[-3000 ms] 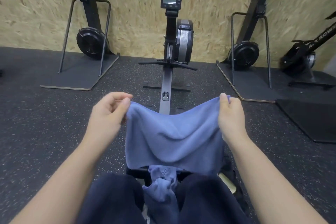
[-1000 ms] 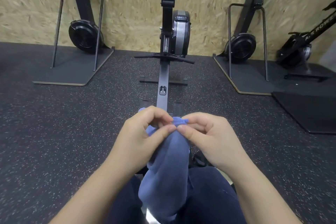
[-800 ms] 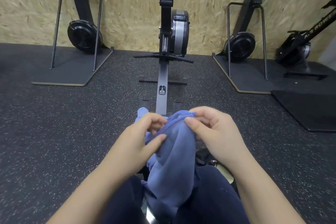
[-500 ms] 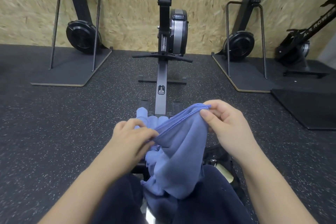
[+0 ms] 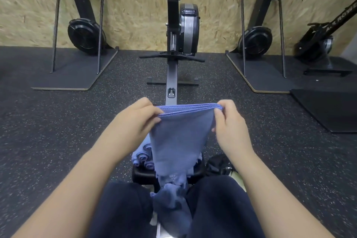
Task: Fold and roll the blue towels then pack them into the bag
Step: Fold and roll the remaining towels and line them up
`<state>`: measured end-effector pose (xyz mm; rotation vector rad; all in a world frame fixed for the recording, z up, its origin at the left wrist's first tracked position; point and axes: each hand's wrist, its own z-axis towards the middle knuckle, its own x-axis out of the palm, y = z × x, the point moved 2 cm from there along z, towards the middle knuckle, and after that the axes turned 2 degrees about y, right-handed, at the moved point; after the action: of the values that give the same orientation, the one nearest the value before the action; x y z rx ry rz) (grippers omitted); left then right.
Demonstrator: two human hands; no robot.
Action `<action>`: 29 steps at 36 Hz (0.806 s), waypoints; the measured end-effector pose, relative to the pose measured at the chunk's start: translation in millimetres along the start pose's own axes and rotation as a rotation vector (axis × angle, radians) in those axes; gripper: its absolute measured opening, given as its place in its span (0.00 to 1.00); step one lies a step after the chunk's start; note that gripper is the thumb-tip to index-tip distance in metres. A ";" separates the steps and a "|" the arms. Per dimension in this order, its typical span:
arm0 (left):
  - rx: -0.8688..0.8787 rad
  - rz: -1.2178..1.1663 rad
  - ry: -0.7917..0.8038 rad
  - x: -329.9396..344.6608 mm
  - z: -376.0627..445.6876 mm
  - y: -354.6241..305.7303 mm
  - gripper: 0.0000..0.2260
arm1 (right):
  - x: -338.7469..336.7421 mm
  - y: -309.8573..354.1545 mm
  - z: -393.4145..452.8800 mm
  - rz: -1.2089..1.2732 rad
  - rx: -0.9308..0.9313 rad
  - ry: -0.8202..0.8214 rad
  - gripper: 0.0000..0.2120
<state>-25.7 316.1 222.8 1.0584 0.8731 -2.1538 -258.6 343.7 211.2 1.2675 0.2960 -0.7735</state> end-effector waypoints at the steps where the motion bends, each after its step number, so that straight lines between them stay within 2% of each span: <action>1: 0.005 -0.018 -0.015 2.9 1.4 0.4 0.06 | 2.3 -1.2 1.5 0.044 0.031 0.003 0.03; 5: -0.003 -0.088 -0.032 13.5 6.8 1.7 0.08 | 14.8 -11.0 9.5 0.214 0.140 0.016 0.04; 11: -0.062 -0.167 -0.011 26.9 7.7 10.9 0.16 | 29.2 -29.7 16.9 0.236 0.158 0.050 0.03; 15: -0.131 -0.222 -0.014 36.1 5.8 14.3 0.20 | 33.9 -40.1 13.9 0.259 0.171 0.100 0.13; 17: -0.197 -0.251 0.009 41.4 3.5 16.6 0.22 | 36.2 -43.5 13.1 0.252 0.181 0.131 0.13; 20: -0.263 -0.244 0.042 47.3 0.9 19.9 0.18 | 38.9 -48.9 14.0 0.173 0.170 0.170 0.08; 23: -0.355 -0.274 0.062 51.2 0.3 25.0 0.17 | 40.9 -53.0 14.1 0.153 0.181 0.199 0.10; 29: -0.555 -0.518 -0.061 59.3 0.2 33.5 0.12 | 43.2 -60.6 17.7 0.166 0.218 0.163 0.08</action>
<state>-32.1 282.9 163.7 0.5161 1.7330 -2.1049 -271.5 306.3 145.8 1.5442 0.2380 -0.5723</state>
